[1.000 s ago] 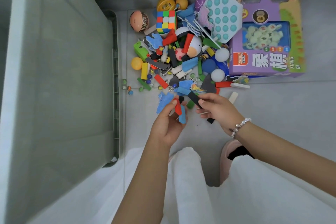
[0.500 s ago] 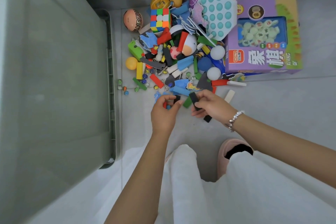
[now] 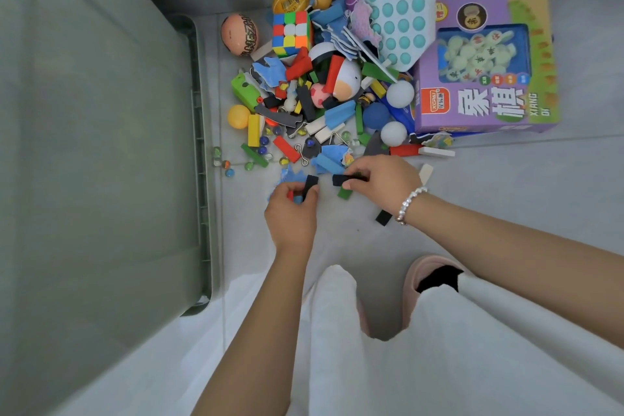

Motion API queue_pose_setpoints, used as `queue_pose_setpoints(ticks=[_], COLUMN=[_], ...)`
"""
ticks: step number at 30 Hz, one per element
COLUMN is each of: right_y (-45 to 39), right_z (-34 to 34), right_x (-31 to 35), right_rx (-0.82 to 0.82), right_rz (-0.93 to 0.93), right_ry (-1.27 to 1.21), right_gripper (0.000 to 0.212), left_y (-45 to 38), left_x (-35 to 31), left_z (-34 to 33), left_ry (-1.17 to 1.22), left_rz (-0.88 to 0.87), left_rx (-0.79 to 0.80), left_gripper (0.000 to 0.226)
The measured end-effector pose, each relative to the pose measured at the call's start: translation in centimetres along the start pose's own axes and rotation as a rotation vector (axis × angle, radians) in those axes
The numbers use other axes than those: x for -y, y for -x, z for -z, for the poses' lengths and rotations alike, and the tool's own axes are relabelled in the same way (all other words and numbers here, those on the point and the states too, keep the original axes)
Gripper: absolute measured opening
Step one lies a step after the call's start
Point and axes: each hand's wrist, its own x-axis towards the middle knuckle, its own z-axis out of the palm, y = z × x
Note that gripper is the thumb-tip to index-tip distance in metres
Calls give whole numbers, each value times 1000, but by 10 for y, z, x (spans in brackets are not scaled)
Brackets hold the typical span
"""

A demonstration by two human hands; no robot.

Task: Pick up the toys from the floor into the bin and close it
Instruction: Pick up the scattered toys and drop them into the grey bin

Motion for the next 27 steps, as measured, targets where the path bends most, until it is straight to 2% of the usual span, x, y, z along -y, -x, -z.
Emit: queue_pose_setpoints(ticks=[2,5,9,18,23,27], right_y=[-1,-3,0,5,2,2], right_z=[1,-1,-7,-12,-4,-6], right_x=[4,6,-2,-4,-6,-5], right_rx=[5,13,4,-16,43,47], right_rz=[64,115,91,-51,26,90], right_ry=[143,276,171,-70,154,267], right_gripper=[31,29,29,31,30,31], left_y=[1,5,6,16,15,14], left_x=[0,-2,3,2,0,-3], left_z=[4,6,6,1,2,3], left_ry=[160,348,354,434,433,468], left_rz=[107,246,287,319,339,366], left_rx=[7,100,173,224,224,220], left_gripper=[21,21,38,35,35,26])
